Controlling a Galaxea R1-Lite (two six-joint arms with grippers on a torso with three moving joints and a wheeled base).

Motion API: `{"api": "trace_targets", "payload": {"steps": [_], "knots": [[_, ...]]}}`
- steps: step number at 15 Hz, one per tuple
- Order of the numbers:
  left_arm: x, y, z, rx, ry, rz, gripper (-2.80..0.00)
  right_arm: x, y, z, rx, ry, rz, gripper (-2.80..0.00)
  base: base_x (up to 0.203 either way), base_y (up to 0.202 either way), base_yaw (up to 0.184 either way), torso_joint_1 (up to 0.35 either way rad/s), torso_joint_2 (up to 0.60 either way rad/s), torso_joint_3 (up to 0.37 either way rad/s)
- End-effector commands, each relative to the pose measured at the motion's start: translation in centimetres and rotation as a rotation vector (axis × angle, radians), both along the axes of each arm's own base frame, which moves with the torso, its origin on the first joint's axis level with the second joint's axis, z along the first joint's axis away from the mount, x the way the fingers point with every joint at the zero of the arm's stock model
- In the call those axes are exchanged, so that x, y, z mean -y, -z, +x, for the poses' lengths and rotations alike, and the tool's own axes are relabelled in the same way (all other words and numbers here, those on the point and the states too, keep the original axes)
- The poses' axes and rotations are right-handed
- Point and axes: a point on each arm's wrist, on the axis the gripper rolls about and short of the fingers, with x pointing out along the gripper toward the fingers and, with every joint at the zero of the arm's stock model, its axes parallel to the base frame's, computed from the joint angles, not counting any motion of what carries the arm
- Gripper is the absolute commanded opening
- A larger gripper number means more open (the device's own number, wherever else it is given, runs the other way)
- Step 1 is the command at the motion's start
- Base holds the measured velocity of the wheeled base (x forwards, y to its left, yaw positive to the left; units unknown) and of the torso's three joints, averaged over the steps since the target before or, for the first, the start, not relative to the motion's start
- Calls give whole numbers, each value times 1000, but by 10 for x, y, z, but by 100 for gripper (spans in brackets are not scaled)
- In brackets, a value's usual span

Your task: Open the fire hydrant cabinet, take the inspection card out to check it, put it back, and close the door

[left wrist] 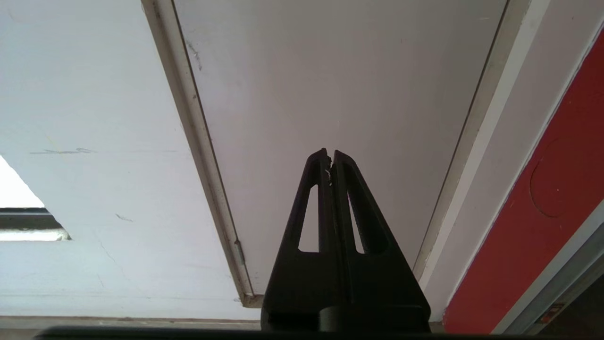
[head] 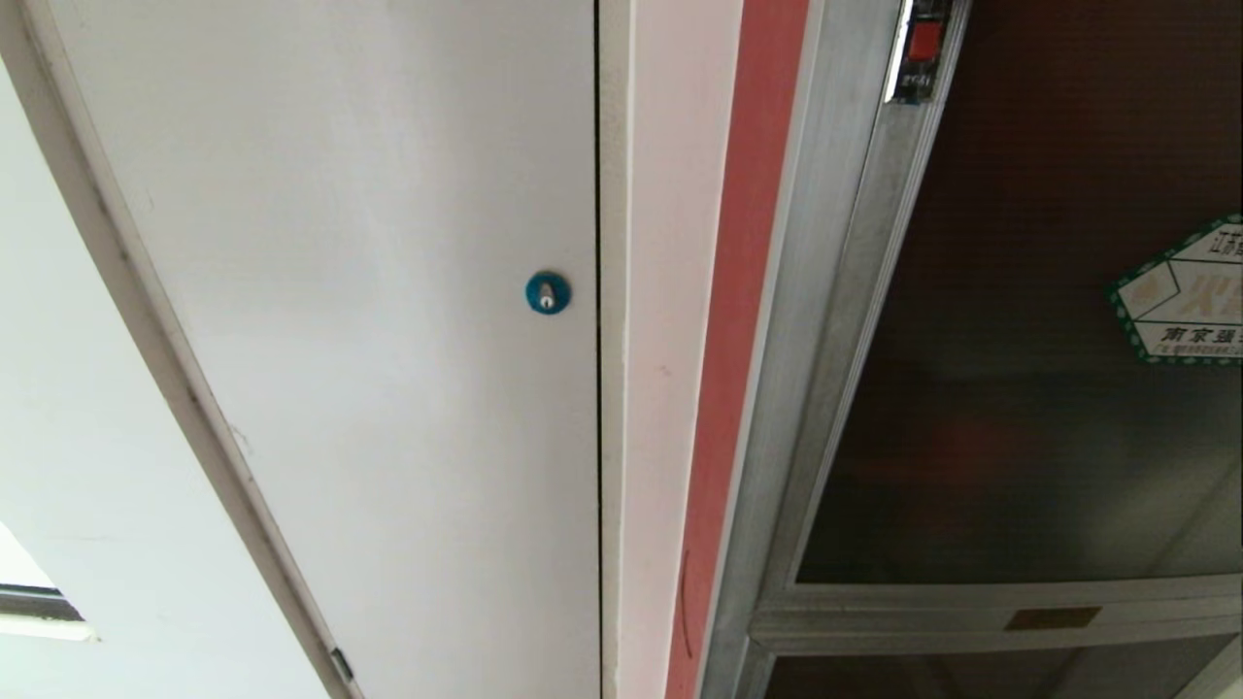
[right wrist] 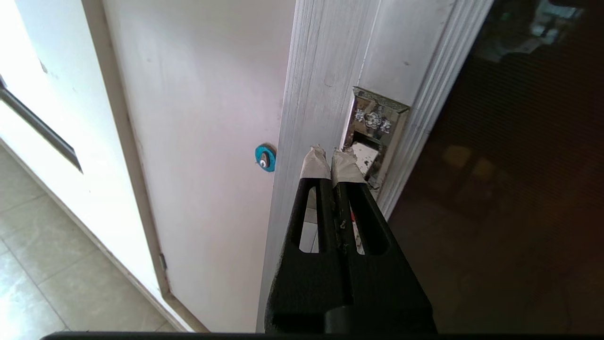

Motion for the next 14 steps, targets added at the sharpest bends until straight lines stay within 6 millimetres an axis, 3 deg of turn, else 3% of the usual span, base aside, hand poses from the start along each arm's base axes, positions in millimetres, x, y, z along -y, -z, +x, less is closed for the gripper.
{"api": "trace_targets", "payload": {"steps": [1, 14], "knots": [[0, 2, 1, -7, -1, 0, -280, -4, 3, 7, -14, -1, -9, -280, 0, 0, 0, 0, 0, 0], [0, 2, 1, -7, -1, 0, -280, -4, 8, 13, -33, 18, -14, -280, 0, 0, 0, 0, 0, 0]]}}
